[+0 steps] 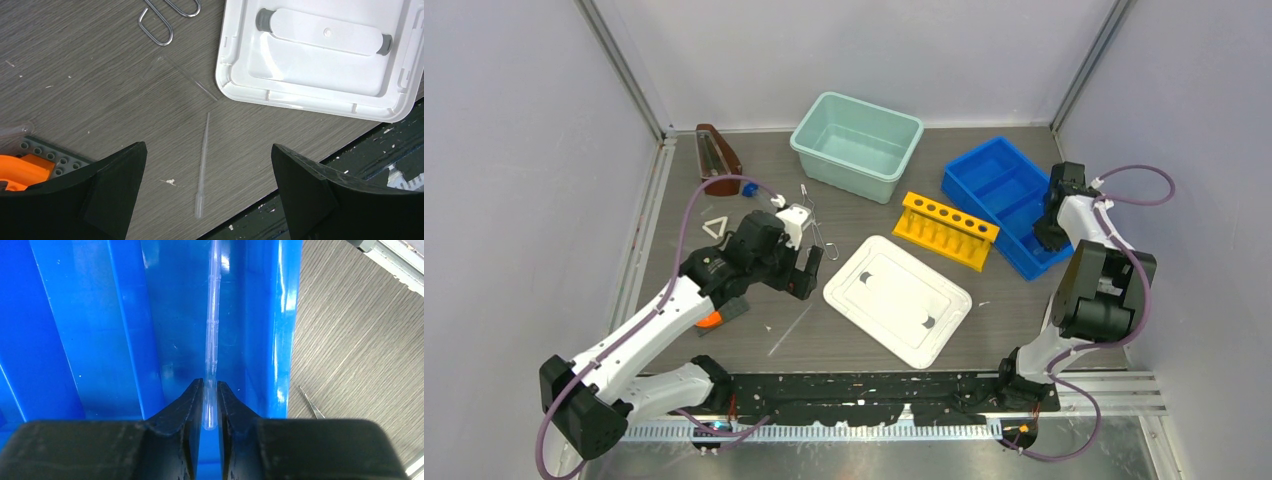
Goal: Organize the chemistry lab equipment
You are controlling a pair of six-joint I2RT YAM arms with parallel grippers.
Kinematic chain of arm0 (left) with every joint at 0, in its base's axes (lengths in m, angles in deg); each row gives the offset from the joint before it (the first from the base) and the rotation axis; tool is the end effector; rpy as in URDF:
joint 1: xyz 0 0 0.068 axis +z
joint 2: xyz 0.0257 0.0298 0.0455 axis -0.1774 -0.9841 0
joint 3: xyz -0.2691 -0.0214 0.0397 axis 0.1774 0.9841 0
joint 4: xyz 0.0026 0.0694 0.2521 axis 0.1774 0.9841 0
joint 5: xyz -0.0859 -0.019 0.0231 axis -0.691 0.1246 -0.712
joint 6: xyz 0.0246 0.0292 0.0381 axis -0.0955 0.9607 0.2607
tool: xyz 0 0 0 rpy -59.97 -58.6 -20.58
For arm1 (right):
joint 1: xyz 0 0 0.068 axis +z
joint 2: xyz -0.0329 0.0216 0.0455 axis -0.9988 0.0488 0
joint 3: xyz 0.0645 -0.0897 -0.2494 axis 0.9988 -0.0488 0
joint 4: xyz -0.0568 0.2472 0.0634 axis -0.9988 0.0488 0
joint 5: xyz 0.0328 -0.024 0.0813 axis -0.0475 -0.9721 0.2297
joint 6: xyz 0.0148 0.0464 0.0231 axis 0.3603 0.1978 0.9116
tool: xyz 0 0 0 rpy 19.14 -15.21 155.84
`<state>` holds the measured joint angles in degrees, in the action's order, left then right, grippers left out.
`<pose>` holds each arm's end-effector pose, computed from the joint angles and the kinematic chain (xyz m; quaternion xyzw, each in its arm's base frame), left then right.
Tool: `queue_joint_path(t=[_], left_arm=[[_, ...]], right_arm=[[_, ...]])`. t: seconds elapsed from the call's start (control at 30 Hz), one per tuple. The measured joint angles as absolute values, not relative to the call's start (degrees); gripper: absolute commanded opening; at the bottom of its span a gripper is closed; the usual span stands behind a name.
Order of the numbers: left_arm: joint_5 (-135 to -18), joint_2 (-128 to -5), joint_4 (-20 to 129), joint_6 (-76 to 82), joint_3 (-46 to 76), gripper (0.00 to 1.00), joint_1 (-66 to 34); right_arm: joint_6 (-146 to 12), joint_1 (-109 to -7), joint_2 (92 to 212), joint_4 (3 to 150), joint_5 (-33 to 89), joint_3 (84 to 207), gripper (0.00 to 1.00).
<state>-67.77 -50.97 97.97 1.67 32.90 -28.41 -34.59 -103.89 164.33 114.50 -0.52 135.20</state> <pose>0.1655 -0.1320 0.2985 0.2050 0.9057 -0.1583 0.3356 0.3047 -0.1047 0.2149 0.4825 0.8346 -0.1372 0.2277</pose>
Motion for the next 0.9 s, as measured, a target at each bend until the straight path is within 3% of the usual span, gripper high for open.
queue_joint_path(t=[0.33, 0.6, 0.9], left_arm=[[-67.5, -50.0, 98.0, 1.7, 32.9, 1.00, -28.4], [-66.2, -49.6, 98.1, 1.7, 32.9, 1.00, -28.4], [-64.1, -48.7, 98.6, 1.6, 32.9, 1.00, -28.4]], right_arm=[[-34.5, -103.9, 164.5, 115.2, -0.1, 136.2, 0.43], [-33.4, -103.9, 159.6, 119.8, 2.0, 138.5, 0.43], [-28.8, -103.9, 146.1, 127.8, 4.4, 138.1, 0.40]])
